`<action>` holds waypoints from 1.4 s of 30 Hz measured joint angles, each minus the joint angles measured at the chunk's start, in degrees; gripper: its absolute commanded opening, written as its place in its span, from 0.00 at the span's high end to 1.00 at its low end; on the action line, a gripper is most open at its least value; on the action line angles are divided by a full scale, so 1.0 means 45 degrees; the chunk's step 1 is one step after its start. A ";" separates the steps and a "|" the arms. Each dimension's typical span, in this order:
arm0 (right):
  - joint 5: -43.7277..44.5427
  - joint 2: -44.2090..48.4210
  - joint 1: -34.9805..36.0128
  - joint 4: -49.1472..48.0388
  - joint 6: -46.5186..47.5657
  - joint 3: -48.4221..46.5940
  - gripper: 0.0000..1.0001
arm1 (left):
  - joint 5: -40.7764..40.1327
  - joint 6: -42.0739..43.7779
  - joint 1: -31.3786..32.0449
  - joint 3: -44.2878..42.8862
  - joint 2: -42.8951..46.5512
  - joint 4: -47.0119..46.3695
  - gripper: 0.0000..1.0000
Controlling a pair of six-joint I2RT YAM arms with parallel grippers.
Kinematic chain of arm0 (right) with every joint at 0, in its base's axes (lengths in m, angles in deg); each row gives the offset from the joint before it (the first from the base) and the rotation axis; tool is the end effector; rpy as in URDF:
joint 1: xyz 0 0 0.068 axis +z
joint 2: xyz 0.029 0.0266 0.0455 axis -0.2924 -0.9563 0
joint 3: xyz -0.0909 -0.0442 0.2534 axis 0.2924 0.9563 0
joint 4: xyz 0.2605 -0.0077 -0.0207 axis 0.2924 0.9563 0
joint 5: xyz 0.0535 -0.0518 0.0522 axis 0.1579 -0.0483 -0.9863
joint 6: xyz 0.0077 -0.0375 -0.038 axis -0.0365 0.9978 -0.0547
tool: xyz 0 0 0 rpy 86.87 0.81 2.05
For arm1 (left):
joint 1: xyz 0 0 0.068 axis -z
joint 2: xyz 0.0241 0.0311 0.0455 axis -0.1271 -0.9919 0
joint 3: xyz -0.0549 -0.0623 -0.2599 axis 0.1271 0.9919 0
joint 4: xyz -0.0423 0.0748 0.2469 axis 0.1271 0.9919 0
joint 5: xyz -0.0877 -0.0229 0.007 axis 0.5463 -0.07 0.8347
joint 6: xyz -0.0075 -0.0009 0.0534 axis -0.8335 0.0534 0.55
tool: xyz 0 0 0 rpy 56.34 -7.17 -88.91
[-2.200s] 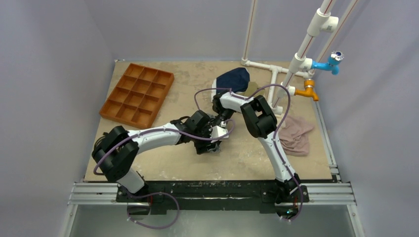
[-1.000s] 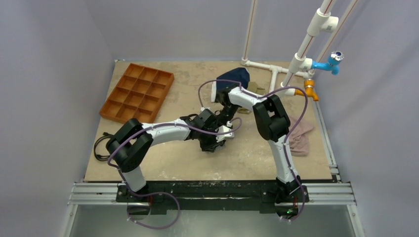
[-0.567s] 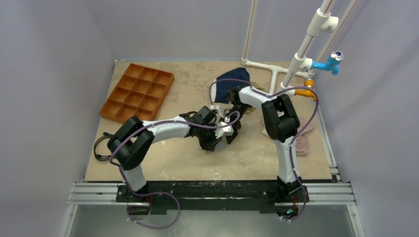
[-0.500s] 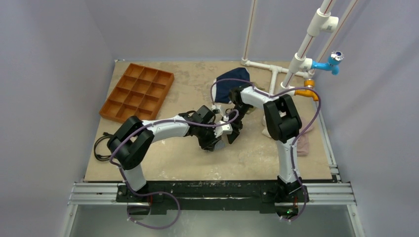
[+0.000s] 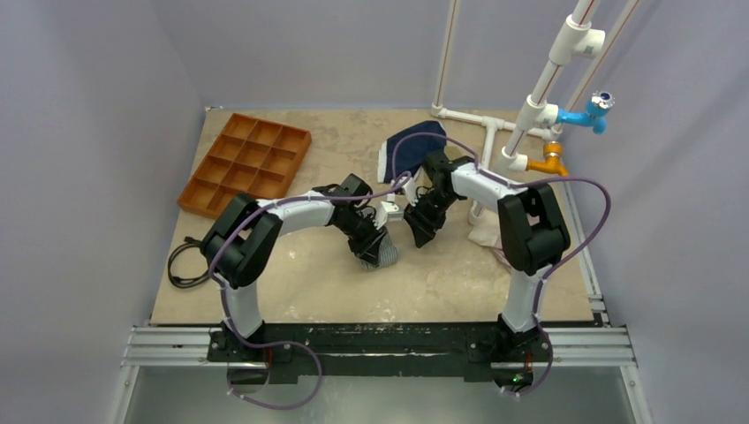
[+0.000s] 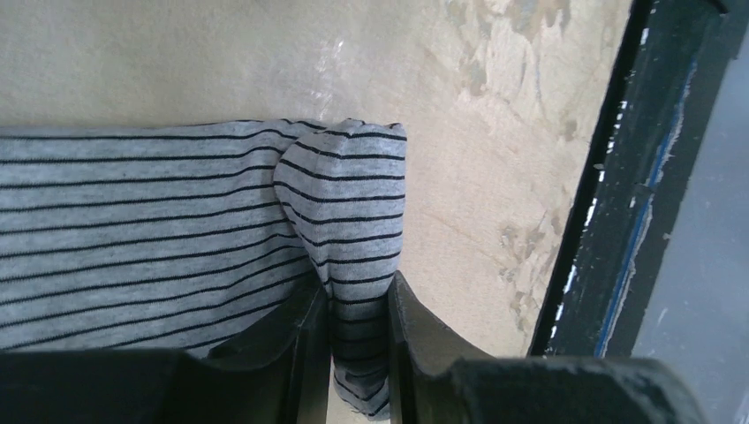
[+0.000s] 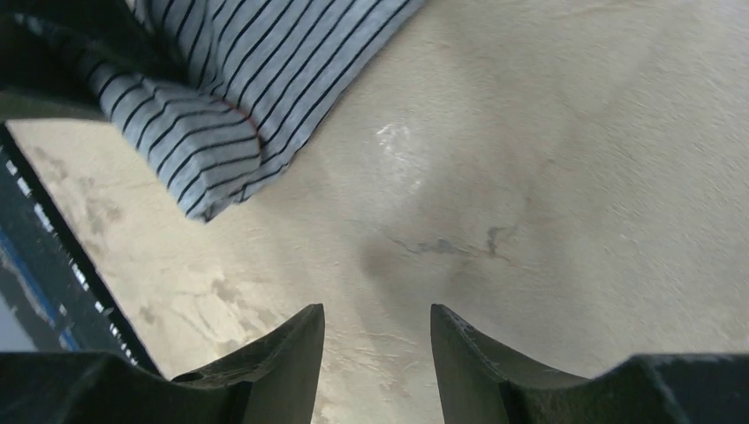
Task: Roll the underwear
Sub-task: Roll the underwear to the center of the board.
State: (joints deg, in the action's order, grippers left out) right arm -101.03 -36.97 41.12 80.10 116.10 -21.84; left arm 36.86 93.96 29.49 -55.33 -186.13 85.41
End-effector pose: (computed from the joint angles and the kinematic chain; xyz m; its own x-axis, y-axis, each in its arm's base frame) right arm 0.3197 0.1628 0.1704 -0.5106 -0.7827 -0.3560 -0.8470 0.3867 0.3647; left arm 0.2665 -0.2276 0.1495 -0.5662 0.6643 -0.4880 0.8065 0.3241 -0.4945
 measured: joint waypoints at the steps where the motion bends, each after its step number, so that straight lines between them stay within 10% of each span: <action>1: 0.0180 0.0214 -0.0049 -0.0350 -0.0243 0.0253 0.52 | 0.0219 0.0010 -0.0044 -0.0165 -0.0151 0.0136 1.00; 42: 0.2351 0.2472 -0.0510 -0.2841 -0.2623 0.3541 0.51 | 0.1802 -0.0209 -0.0840 -0.1350 -0.1443 0.1399 1.00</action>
State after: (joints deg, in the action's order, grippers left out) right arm -90.45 -25.84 38.82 67.32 104.29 -5.90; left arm 44.97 93.02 25.71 -61.40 -192.62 91.70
